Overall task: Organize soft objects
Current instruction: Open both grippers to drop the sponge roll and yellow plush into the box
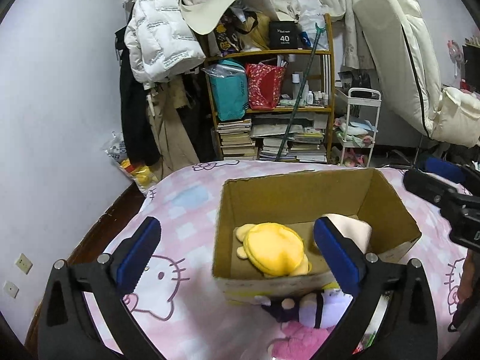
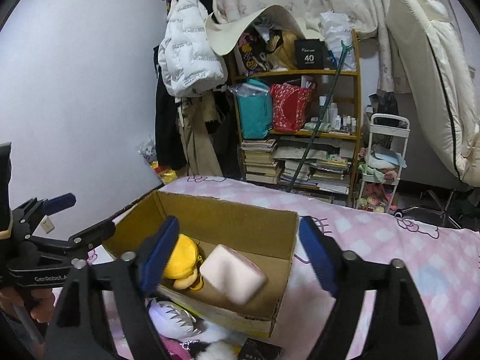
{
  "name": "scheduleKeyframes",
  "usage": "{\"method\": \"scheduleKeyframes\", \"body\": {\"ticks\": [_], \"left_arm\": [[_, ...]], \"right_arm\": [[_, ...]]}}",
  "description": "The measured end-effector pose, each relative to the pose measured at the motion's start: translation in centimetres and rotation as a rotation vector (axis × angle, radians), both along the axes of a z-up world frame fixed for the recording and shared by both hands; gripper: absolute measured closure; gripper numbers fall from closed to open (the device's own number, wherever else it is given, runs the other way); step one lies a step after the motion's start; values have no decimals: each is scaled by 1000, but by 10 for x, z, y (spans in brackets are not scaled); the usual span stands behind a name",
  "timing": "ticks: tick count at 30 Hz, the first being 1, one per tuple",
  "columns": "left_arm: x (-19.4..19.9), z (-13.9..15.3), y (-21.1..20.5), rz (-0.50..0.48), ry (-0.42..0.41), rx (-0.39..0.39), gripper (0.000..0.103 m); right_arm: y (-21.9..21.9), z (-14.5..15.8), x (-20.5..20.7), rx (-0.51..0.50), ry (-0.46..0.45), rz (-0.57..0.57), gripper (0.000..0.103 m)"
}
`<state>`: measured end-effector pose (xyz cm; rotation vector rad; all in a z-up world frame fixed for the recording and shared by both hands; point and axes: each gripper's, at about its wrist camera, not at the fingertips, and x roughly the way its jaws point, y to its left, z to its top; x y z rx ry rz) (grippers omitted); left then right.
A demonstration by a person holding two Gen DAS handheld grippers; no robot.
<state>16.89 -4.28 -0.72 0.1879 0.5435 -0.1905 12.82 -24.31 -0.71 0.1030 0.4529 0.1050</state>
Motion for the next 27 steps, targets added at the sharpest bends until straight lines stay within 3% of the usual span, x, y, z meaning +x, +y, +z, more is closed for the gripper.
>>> {"method": "scheduleKeyframes", "body": {"ticks": [4, 17, 27], "left_arm": [[-13, 7, 7, 5, 6, 8, 2], [-54, 13, 33, 31, 78, 34, 1], [-85, 16, 47, 43, 82, 50, 1]], "right_arm": [[1, 10, -15, 2, -10, -8, 4], [15, 24, -54, -25, -3, -2, 1], [13, 21, -83, -9, 17, -20, 0]]}}
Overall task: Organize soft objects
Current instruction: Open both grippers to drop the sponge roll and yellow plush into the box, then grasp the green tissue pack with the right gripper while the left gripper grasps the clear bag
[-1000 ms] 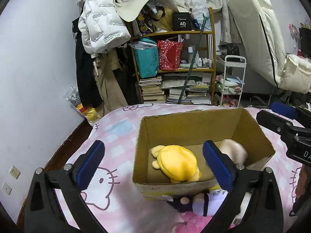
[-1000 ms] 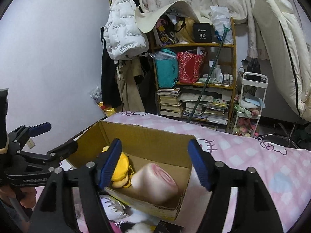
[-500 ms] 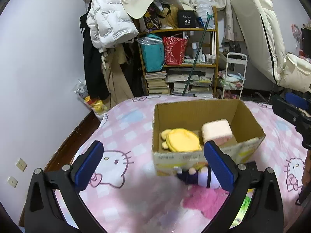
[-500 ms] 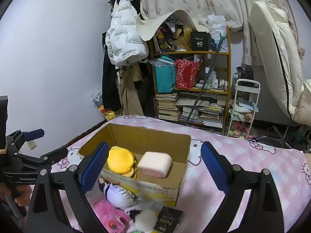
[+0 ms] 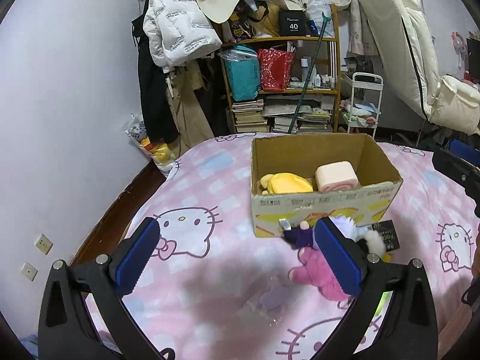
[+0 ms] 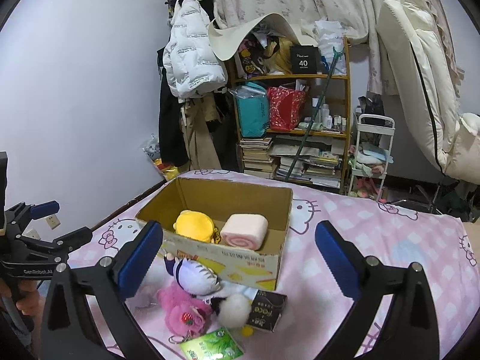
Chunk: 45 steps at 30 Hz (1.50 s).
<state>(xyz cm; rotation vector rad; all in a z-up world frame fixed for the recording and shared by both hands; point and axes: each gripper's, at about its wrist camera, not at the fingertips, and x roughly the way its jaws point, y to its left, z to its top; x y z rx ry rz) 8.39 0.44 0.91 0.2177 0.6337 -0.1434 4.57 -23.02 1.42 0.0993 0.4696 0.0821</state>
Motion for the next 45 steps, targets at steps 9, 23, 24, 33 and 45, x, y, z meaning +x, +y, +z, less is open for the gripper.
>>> {"method": "scheduleKeyframes", "body": {"ticks": [9, 23, 24, 33, 45], "left_arm": [[-4, -13, -5, -25, 80, 59, 1], [27, -54, -9, -13, 261, 79, 1], [30, -56, -9, -12, 274, 75, 1], [58, -89, -12, -29, 407, 60, 1], [79, -139, -23, -38, 597, 132, 1]], "right_arm": [[-1, -9, -15, -4, 79, 18, 0], [13, -41, 0, -44, 213, 66, 0], [14, -43, 2, -46, 222, 70, 0], [22, -73, 23, -65, 360, 107, 0], [28, -113, 36, -82, 563, 159, 0]]}}
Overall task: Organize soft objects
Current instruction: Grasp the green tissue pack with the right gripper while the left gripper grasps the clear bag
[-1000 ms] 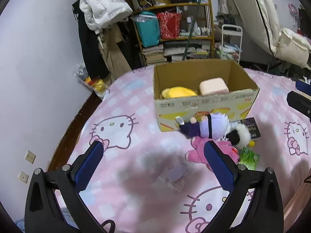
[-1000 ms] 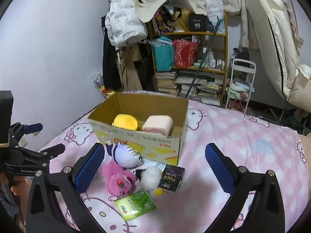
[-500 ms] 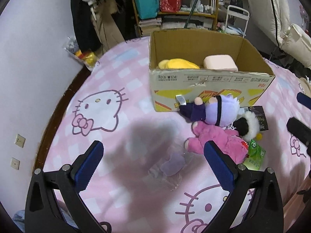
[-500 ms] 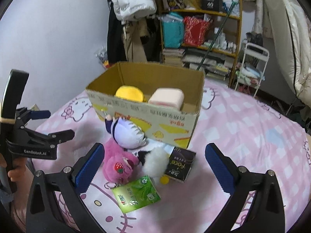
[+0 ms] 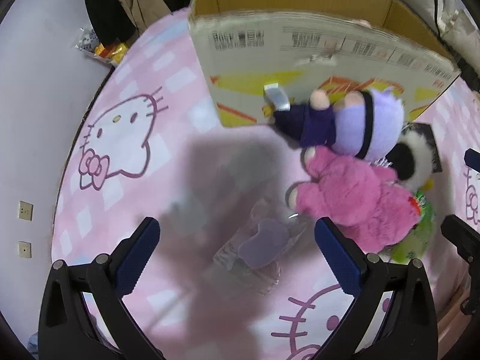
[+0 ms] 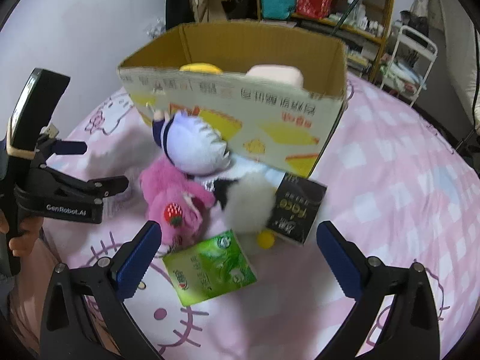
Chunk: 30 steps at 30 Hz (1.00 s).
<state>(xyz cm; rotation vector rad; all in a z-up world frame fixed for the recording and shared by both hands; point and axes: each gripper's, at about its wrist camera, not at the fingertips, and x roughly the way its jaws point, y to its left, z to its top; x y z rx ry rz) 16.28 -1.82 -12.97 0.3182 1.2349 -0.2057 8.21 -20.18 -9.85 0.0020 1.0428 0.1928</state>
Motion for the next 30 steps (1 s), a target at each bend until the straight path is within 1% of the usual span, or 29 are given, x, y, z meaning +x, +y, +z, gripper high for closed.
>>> {"method": "scheduleKeyframes", "body": {"ticks": [4, 10, 13, 16, 18, 19, 20, 21, 22, 23, 24, 26, 28, 30], "left_arm": [[3, -12, 1, -2, 57, 5, 1], [7, -25, 2, -4, 108, 10, 1], [18, -32, 6, 0, 128, 9, 2], [22, -41, 4, -20, 155, 8, 2], [24, -45, 1, -41, 147, 20, 4], [24, -45, -1, -53, 141, 22, 5], [23, -44, -3, -62, 134, 18, 10], [23, -42, -5, -71, 125, 14, 14], [23, -41, -6, -78, 118, 13, 16], [22, -40, -7, -83, 114, 9, 24], [21, -40, -8, -89, 112, 0, 35], [20, -38, -7, -91, 104, -12, 47], [20, -37, -8, -92, 103, -21, 50], [21, -35, -12, -95, 103, -25, 57]], "right_arm": [[8, -8, 0, -14, 45, 32, 0], [18, -22, 1, -27, 115, 90, 0], [22, -30, 1, -39, 152, 110, 0], [27, -39, 1, -56, 183, 125, 0], [28, -43, 2, -64, 198, 126, 0], [27, -45, 3, -64, 206, 124, 2], [26, -47, 3, -63, 212, 123, 5], [26, -49, 4, -52, 223, 125, 6], [26, -51, 5, -42, 233, 126, 7], [25, -52, 5, -38, 237, 127, 14], [24, -52, 5, -23, 241, 129, 19], [24, -53, 5, -12, 243, 128, 20], [24, -53, 4, -9, 239, 124, 20], [23, -52, 3, -10, 236, 121, 21]]}}
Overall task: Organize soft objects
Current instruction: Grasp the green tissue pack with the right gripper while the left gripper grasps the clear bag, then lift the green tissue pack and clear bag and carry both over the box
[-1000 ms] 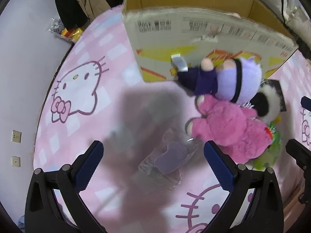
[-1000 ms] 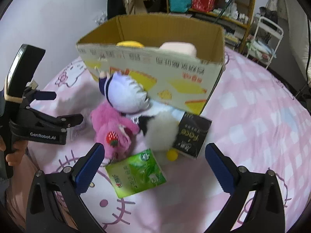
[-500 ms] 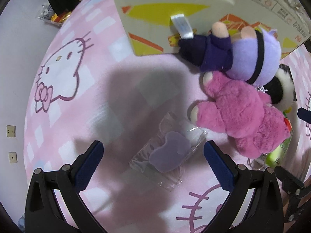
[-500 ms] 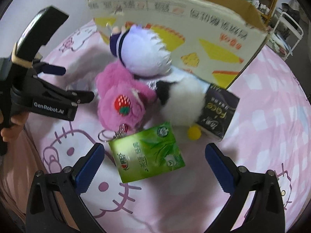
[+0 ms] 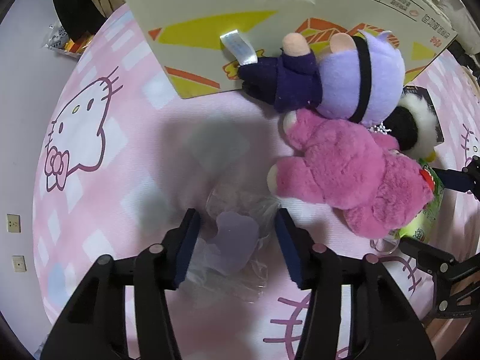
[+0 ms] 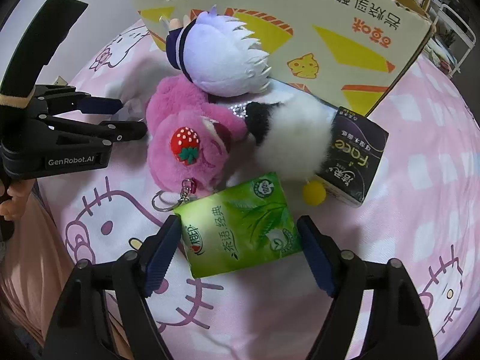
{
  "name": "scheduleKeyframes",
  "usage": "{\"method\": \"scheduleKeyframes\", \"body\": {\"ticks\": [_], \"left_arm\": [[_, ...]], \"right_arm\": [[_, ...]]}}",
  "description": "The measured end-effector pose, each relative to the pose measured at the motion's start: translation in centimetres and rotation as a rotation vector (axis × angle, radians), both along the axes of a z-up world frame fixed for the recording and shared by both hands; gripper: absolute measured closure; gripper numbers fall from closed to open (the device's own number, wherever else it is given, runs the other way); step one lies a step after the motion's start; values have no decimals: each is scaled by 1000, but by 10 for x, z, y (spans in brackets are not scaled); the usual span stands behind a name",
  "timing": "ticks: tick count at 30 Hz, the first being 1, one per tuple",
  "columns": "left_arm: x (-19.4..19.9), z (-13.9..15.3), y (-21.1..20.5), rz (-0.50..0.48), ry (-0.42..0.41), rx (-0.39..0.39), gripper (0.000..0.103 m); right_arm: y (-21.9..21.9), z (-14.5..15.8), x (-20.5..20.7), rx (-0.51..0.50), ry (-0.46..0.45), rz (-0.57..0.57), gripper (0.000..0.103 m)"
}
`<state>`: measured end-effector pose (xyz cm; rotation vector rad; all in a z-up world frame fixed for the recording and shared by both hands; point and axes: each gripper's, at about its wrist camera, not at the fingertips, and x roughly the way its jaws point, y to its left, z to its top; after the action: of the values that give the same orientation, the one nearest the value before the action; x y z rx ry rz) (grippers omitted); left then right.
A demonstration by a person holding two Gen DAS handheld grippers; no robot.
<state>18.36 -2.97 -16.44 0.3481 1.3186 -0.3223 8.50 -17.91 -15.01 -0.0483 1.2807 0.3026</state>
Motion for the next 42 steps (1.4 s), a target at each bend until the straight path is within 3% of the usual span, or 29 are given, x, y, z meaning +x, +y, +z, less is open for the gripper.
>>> {"method": "scheduleKeyframes", "body": {"ticks": [8, 15, 20, 25, 36, 42], "left_arm": [[-14, 3, 5, -9, 7, -37, 58], [-41, 31, 2, 27, -80, -51, 59], [-58, 60, 3, 48, -186, -81, 59], [-81, 96, 1, 26, -362, -137, 59], [-104, 156, 15, 35, -669, -239, 59], [-116, 174, 16, -8, -774, -279, 59]], "right_arm": [[-10, 12, -8, -27, -43, -40, 21], [-26, 28, -15, -37, -101, -92, 21], [-40, 46, -21, -35, -179, -145, 22], [-54, 63, -24, -1, -267, -206, 22], [-59, 113, -37, 93, -550, -294, 22], [-58, 136, -44, 103, -690, -310, 22]]}}
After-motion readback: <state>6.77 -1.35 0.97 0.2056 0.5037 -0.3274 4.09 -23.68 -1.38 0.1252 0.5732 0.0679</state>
